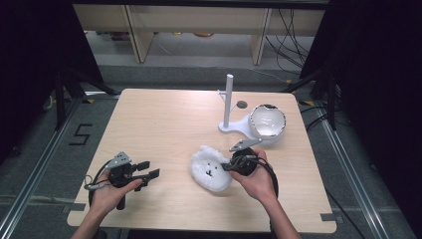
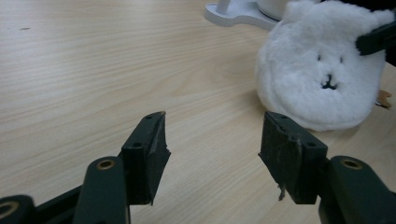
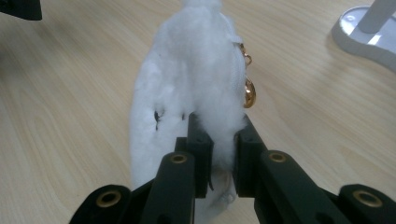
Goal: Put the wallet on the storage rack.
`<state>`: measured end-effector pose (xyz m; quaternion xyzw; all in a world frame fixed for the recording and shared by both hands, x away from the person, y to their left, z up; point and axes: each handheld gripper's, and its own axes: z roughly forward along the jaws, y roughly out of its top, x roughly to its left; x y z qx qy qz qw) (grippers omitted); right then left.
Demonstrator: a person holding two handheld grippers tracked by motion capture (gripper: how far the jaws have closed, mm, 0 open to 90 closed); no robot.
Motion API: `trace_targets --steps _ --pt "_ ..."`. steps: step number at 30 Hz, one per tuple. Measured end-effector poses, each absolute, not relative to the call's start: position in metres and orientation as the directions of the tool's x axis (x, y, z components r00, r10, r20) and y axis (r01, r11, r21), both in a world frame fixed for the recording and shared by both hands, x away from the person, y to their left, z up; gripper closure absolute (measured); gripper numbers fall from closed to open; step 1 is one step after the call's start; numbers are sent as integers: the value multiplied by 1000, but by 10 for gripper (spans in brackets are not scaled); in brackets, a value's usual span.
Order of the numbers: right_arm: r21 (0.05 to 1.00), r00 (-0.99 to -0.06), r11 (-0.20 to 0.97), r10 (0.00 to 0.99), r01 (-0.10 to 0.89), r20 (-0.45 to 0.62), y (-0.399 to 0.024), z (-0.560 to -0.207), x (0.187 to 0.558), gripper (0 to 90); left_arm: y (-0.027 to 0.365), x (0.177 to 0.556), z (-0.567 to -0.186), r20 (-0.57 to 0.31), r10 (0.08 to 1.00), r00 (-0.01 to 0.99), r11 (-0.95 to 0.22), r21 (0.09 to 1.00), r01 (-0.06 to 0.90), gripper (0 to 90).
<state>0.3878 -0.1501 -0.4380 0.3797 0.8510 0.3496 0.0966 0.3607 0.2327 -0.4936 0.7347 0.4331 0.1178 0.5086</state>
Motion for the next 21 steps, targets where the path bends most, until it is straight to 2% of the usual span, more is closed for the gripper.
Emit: trace_targets --steps 12,21 --pt "717 -683 447 728 536 57 -171 -421 384 811 231 360 -502 -177 786 593 -151 875 461 397" --pt "742 -670 434 742 511 27 -187 -412 383 811 233 360 -503 -175 791 586 -138 882 450 394"
